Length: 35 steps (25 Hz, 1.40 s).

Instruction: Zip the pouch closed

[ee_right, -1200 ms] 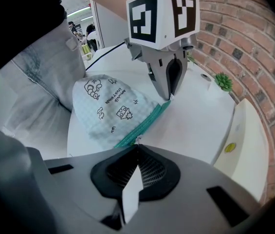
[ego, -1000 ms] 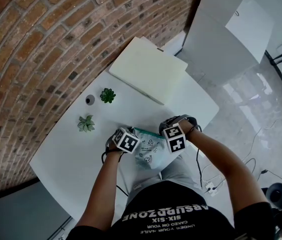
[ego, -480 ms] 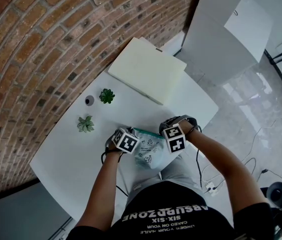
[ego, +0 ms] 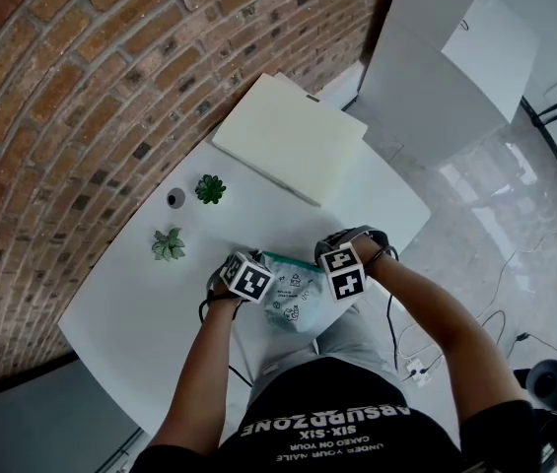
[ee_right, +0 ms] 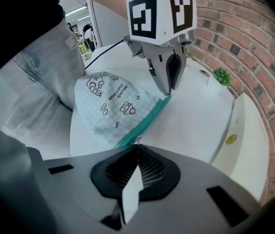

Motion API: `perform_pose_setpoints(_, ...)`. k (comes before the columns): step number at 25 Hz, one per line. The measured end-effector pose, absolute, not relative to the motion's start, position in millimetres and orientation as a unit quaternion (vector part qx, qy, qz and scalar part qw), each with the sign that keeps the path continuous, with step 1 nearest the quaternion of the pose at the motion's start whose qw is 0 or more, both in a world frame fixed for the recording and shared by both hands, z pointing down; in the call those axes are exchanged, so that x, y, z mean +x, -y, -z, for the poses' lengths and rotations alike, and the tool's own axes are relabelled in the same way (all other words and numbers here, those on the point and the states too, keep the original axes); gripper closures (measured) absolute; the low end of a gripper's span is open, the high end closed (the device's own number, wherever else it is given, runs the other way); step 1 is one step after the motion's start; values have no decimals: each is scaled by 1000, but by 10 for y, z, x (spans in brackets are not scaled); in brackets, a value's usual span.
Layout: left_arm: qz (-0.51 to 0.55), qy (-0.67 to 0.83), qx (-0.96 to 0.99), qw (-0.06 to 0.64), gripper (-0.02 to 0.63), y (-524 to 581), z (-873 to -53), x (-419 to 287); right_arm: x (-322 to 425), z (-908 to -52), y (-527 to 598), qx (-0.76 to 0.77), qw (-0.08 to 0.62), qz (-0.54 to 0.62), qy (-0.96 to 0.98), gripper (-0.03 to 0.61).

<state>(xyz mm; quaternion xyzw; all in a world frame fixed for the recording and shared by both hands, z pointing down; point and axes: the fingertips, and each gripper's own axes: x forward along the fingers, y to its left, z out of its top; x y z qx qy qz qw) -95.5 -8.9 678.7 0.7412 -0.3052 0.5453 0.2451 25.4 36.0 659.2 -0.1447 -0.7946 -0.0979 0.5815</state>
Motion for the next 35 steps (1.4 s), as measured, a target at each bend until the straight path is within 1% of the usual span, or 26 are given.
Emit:
perform_pose_setpoints(8, -540, 306, 746, 242, 592, 95, -6789, -928, 293, -6590, -375, -135, 580, 95, 798, 579)
perform_pose_setpoints(17, -534, 314, 747, 241, 592, 122, -6754, -924, 506, -6654, -438, -136, 596, 89, 786, 578)
perform_pose_setpoints(22, -553, 301, 737, 246, 592, 51, -6809, -964, 510, -6665, -453, -122, 591, 82, 793, 578)
perform_pose_setpoints(28, -544, 312, 735, 258, 592, 63, -6798, -967, 525, -6771, -450, -86, 610, 42, 787, 578)
perform_pose_setpoints(30, -543, 316, 735, 255, 592, 71, -6796, -977, 518, -6771, -441, -67, 603, 26, 795, 578)
perform_pose_setpoints(35, -551, 315, 731, 250, 592, 32, -6825, -1001, 514, -6743, -431, -10, 556, -15, 831, 578)
